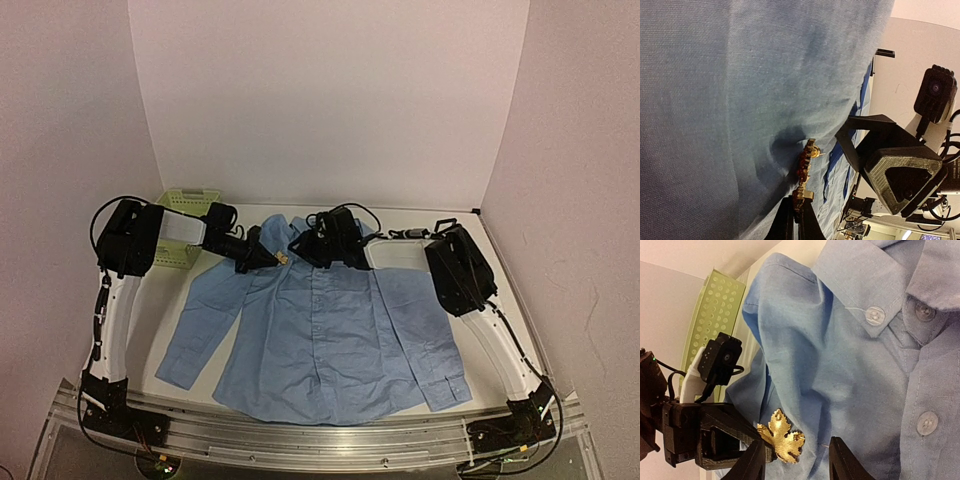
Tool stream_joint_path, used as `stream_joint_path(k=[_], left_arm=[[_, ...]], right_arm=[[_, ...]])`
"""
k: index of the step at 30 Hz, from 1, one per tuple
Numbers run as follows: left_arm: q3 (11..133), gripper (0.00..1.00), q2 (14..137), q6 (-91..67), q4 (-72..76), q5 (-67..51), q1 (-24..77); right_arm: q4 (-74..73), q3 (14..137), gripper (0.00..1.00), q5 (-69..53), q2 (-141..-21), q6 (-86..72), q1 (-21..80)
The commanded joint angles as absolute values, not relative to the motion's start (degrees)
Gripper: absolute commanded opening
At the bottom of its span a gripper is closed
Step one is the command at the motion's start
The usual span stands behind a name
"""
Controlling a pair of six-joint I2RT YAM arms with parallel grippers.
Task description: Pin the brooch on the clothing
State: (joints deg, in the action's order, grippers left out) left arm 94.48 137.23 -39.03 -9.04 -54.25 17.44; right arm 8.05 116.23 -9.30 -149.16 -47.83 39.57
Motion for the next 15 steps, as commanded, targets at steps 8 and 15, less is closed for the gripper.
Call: stream_joint_path(k=[8,15], left_arm=[[96.23,0.0,138.41,-37.24,-9.53,-53.5,17.33],[98.0,0.0,139.58,-37.17,-8.86,-53.56,18.13]], right_arm=[[9.01,123.37,0.46,-14.97,-155.3,-51.05,39.45],[10.38,121.13,0.42,-17.78,-154.86,-53.97,39.45]])
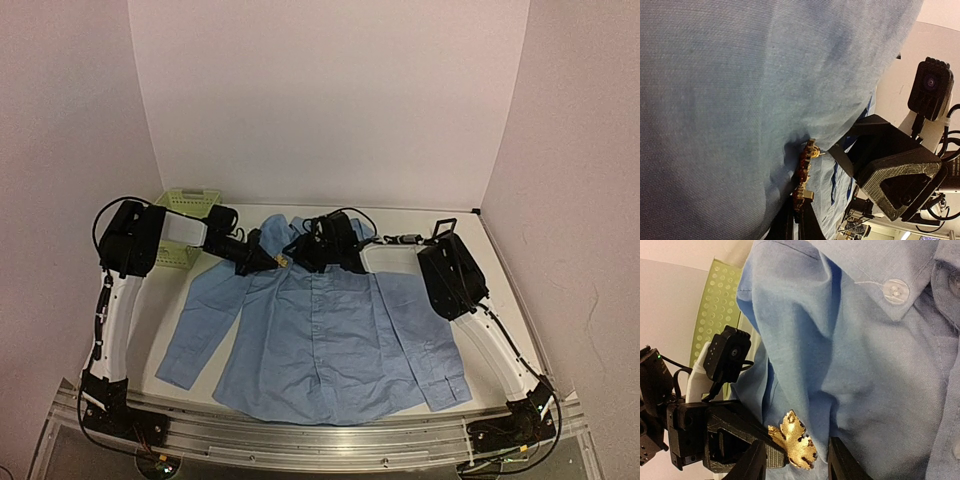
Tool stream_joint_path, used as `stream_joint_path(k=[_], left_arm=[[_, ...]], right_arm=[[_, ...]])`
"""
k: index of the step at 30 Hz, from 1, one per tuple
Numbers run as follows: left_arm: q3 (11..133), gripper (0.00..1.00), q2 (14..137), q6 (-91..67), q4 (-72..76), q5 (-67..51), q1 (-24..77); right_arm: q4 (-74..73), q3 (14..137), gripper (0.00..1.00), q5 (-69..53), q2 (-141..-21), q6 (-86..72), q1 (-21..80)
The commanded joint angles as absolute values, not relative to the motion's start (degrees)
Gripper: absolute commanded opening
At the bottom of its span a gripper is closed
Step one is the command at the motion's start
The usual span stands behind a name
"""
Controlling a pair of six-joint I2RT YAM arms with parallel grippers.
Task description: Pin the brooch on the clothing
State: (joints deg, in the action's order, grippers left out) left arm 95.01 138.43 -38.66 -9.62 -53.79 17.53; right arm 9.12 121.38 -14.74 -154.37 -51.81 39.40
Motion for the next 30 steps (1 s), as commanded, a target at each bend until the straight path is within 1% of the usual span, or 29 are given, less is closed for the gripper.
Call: stream_joint_path(k=[1,10,16,24,30], left_arm=[[98.17,0.0,139.67,-37.06,-8.81,-53.52,18.13],[101.6,0.0,140.54,-30.43,-14.59,-51.1,18.84],[101.66,0.0,140.7,-32.3,-12.96,-51.74,19.5],[101.58,0.0,140.67,-37.47,-9.27,-53.64,20.01],[102.29,0.0,140.71,-37.77,-9.55,-53.57,20.32]], right_arm=[[10.45,120.63,0.42,-17.69,-154.5,-53.74,39.46],[10.37,122.38,0.42,-16.21,-152.38,-44.86,39.21],[10.46,123.88,0.4,-18.04,-156.17,-49.71,39.19],[10.47,126.91,0.38,-17.98,-158.51,-51.09,39.52],[10.46,122.9,0.38,-17.23,-154.62,-49.32,39.85]])
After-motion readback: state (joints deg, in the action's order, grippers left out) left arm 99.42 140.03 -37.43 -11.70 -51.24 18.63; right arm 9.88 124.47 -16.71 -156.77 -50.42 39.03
